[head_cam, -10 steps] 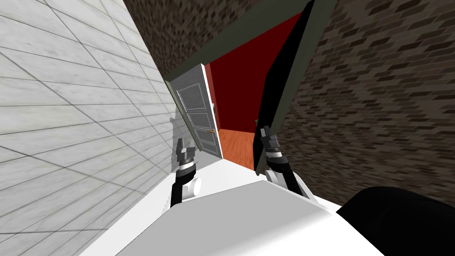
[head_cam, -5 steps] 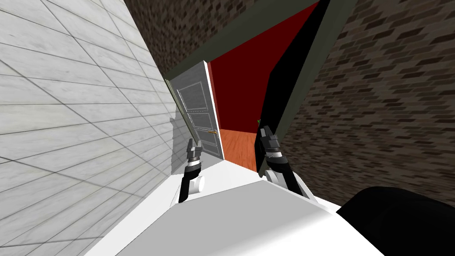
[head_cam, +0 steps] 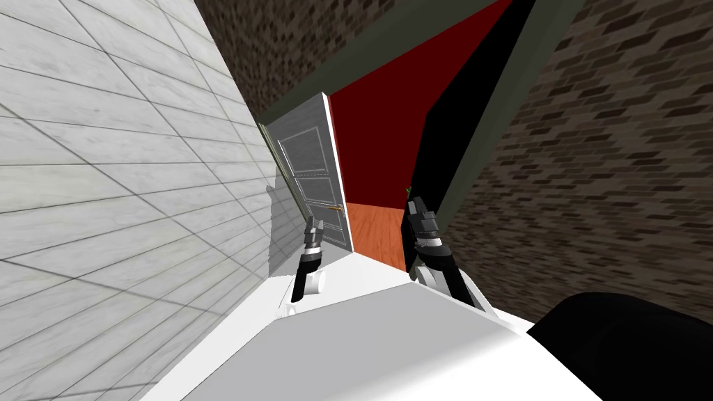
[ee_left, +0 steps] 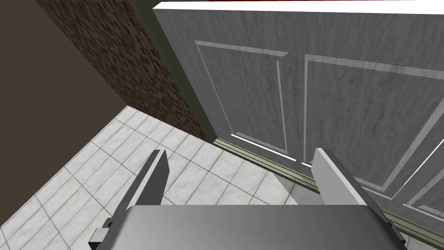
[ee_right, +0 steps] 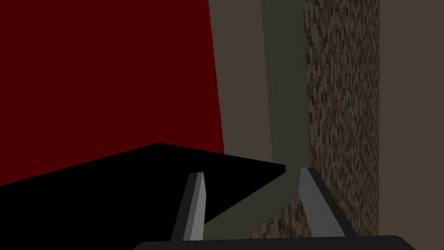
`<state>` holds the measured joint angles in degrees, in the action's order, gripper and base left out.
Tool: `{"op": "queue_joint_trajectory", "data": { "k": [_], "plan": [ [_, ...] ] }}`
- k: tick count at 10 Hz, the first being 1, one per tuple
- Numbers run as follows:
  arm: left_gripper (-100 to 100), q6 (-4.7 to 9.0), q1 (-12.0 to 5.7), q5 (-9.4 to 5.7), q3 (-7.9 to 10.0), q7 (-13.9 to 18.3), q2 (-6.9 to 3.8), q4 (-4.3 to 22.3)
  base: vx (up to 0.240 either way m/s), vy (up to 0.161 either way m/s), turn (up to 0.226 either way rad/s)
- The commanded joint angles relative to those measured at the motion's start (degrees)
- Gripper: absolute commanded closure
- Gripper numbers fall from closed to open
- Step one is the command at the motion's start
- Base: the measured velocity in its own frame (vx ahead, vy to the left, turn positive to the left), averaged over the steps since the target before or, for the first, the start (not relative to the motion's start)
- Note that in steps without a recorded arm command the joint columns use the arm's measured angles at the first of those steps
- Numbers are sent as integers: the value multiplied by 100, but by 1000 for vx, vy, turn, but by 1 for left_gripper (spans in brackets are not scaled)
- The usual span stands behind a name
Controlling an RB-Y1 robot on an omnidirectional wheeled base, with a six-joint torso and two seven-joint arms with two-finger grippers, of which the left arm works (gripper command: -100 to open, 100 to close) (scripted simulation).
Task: Push the door open
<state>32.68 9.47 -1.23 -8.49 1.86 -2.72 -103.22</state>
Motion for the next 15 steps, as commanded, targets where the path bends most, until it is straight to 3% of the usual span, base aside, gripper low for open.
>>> {"op": "queue_joint_trajectory", "data": {
  "k": [1,2,12,13,15],
  "plan": [
    [-100,-70,-160,60,-70,98,-34,286,99,103,-14],
    [-100,-70,-160,60,-70,98,-34,337,69,69,-4],
    [-100,-396,-1404,447,-471,640,-57,2383,89,94,-12],
    [-100,-396,-1404,447,-471,640,-57,2458,67,77,-7],
    [-100,-460,-1647,522,-549,746,-42,2872,73,74,-7]
  ]
}}
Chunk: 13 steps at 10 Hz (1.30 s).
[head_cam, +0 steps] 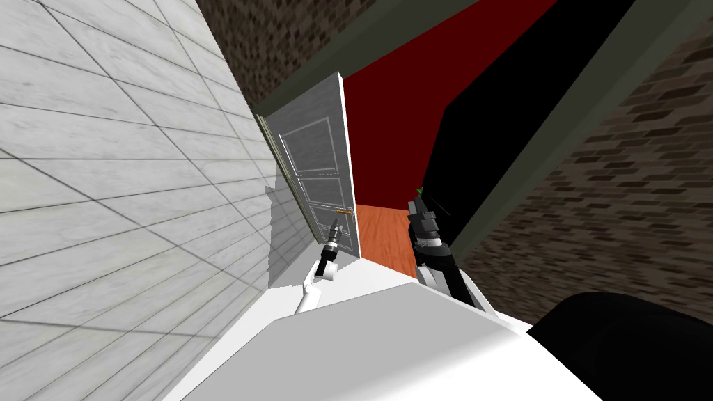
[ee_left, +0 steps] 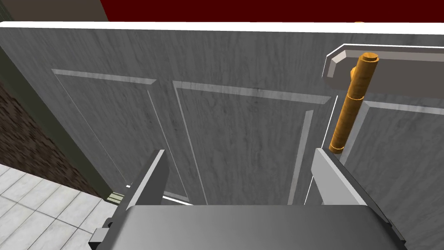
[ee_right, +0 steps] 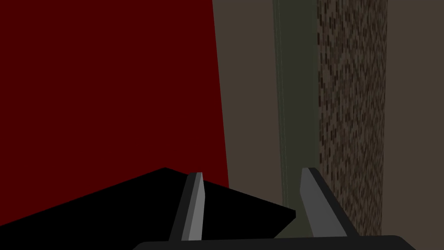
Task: Push the door open
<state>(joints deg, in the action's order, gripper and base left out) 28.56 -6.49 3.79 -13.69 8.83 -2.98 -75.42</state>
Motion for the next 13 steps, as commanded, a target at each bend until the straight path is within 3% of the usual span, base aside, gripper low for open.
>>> {"op": "queue_joint_trajectory", "data": {
  "k": [1,7,8,13],
  "plan": [
    [-100,-79,-166,56,-66,98,-4,286,75,92,-12],
    [-100,-249,-815,258,-275,381,89,1360,91,102,-11],
    [-100,-249,-815,258,-275,381,89,1397,59,61,-7],
    [-100,-361,-1243,391,-413,568,191,2127,58,73,-8]
  ]
}}
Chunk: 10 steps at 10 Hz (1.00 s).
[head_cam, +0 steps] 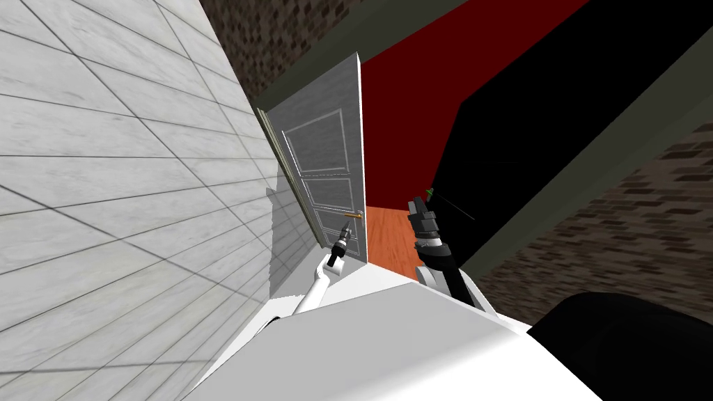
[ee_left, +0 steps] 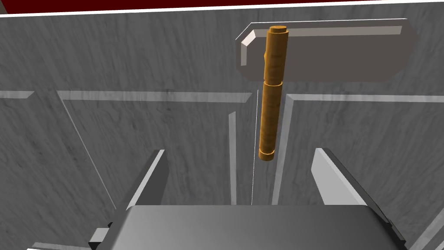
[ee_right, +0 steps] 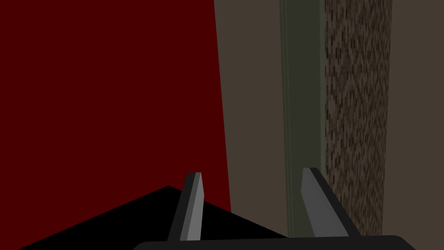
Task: Push the door open
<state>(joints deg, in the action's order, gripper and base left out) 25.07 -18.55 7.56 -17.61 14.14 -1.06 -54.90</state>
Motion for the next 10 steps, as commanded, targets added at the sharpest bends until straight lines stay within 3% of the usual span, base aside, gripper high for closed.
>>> {"op": "queue_joint_trajectory", "data": {
  "k": [1,6,7,8,10],
  "plan": [
    [-100,-31,-108,36,-44,67,19,196,65,76,-3],
    [-100,-124,-462,147,-158,222,142,801,63,76,-7],
    [-100,-88,-445,129,-134,199,130,773,26,32,-5],
    [-100,-80,-453,126,-115,191,6,804,90,-50,-32],
    [-100,-72,-454,121,-95,179,-60,818,144,-77,-14]
  ]
}}
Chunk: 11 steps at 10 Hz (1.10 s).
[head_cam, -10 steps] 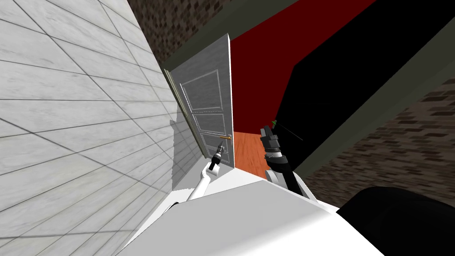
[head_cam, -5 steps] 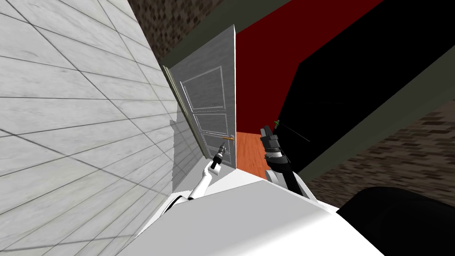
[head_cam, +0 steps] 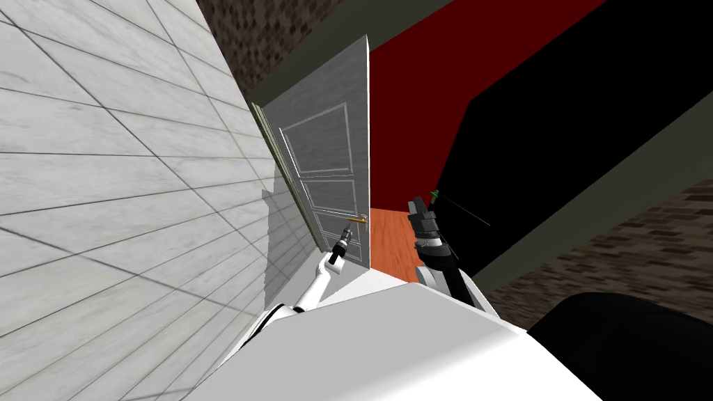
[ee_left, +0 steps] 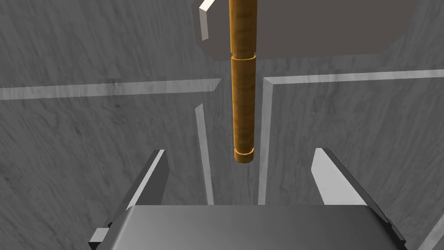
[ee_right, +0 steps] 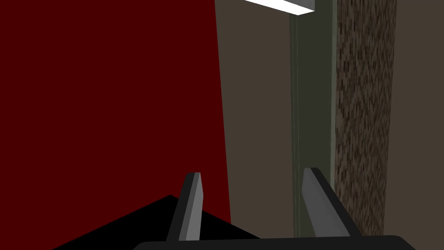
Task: Push the door open
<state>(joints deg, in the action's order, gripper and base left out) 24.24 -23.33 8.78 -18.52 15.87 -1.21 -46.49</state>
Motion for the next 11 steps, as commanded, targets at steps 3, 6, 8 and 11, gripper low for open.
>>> {"op": "queue_joint_trajectory", "data": {
  "k": [3,6,8,11],
  "plan": [
    [-100,26,23,-11,34,-18,-45,4,173,-88,-21],
    [-100,41,22,-22,75,-43,137,33,178,-94,-21],
    [100,33,10,-19,77,-51,111,42,30,-17,2],
    [100,33,10,-19,77,-51,111,42,-9,8,-9]
  ]
}}
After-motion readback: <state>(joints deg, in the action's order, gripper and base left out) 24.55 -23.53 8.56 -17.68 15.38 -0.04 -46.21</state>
